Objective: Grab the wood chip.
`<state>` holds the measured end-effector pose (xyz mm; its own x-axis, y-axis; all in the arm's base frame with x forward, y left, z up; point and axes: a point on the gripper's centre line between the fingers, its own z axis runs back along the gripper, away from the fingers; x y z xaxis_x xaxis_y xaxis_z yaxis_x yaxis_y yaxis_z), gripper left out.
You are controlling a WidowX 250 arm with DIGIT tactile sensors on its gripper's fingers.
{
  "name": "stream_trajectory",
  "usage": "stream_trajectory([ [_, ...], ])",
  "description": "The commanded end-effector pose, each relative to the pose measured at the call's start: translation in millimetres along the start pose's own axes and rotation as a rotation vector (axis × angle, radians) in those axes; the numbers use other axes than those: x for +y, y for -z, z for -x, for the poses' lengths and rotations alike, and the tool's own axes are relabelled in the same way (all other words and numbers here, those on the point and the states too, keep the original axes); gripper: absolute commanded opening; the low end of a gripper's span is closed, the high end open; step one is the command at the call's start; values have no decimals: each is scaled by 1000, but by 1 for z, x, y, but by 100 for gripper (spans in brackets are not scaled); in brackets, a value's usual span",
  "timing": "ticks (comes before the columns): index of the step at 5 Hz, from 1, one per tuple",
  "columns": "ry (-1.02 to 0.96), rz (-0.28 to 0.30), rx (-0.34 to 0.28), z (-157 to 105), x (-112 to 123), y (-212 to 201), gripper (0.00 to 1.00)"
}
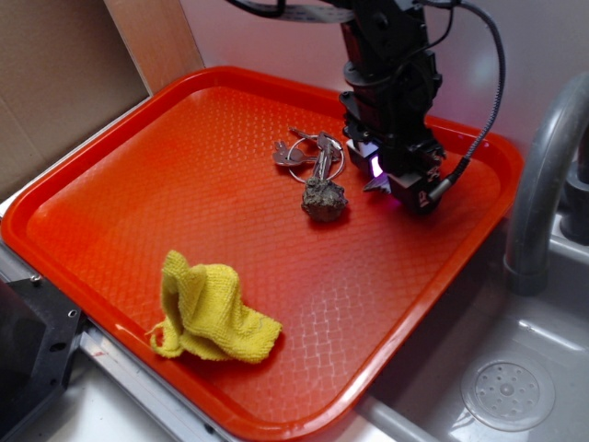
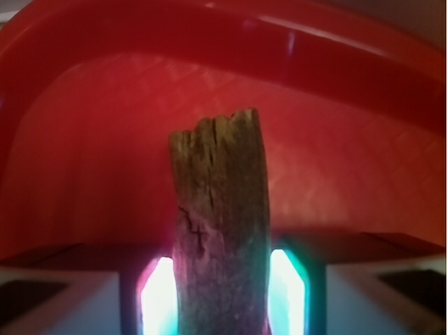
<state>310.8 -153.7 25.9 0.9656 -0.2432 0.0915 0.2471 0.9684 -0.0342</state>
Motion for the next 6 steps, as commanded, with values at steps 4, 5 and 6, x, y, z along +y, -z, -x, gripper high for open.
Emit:
stream_trajectory([
  [4, -198, -94, -53, 108, 144, -185, 0],
  [5, -236, -83, -68, 120, 155, -188, 0],
  [6, -259, -95, -77, 117, 149, -185, 0],
])
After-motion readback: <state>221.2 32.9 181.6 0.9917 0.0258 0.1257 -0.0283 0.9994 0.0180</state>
